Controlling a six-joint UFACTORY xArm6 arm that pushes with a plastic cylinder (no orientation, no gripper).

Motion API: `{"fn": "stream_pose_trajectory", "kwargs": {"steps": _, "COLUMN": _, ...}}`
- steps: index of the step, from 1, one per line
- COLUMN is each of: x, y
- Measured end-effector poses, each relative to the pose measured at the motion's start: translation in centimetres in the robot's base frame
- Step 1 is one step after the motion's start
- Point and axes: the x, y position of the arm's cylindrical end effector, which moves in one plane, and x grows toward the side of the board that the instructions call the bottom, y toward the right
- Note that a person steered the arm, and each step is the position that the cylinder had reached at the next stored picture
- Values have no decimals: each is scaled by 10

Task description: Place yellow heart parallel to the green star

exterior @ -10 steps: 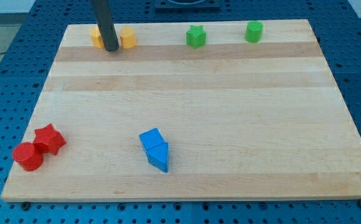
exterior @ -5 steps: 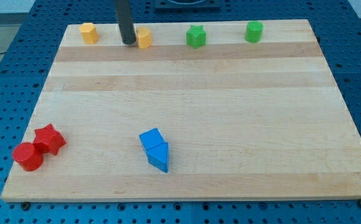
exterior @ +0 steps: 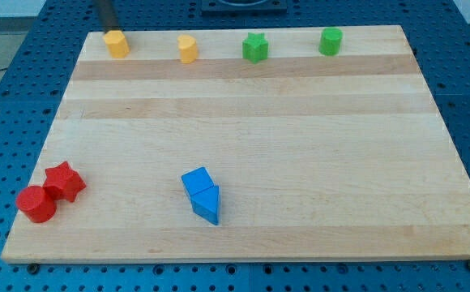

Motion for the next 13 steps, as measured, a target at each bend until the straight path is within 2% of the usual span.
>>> {"fn": "stream_pose_trajectory", "kwargs": {"steps": 2, "x": 17, "y": 1}}
{"fn": "stream_pose_trajectory", "kwargs": {"steps": 3, "x": 17, "y": 19}}
{"fn": "stream_pose_trajectory", "kwargs": {"steps": 4, "x": 58, "y": 121}}
{"fn": "stream_pose_trajectory", "kwargs": {"steps": 5, "x": 77, "y": 57}}
{"fn": "stream_pose_trajectory", "kwargs": {"steps": 6, "x": 99, "y": 43}}
{"fn": "stream_pose_trajectory", "kwargs": {"steps": 7, "x": 126, "y": 122}}
{"fn": "stream_pose_trajectory", "kwargs": {"steps": 8, "x": 125, "y": 192}}
{"fn": "stream_pose_trajectory", "kwargs": {"steps": 9, "x": 91, "y": 217}}
{"fn": "stream_pose_trajectory", "kwargs": {"steps": 10, "x": 56, "y": 209}}
{"fn": "stream_pose_trajectory", "kwargs": {"steps": 11, "x": 59, "y": 145}}
{"fn": "stream_pose_trajectory", "kwargs": {"steps": 12, "x": 64, "y": 176}}
{"fn": "stream_pose_trajectory", "kwargs": {"steps": 13, "x": 37, "y": 190}}
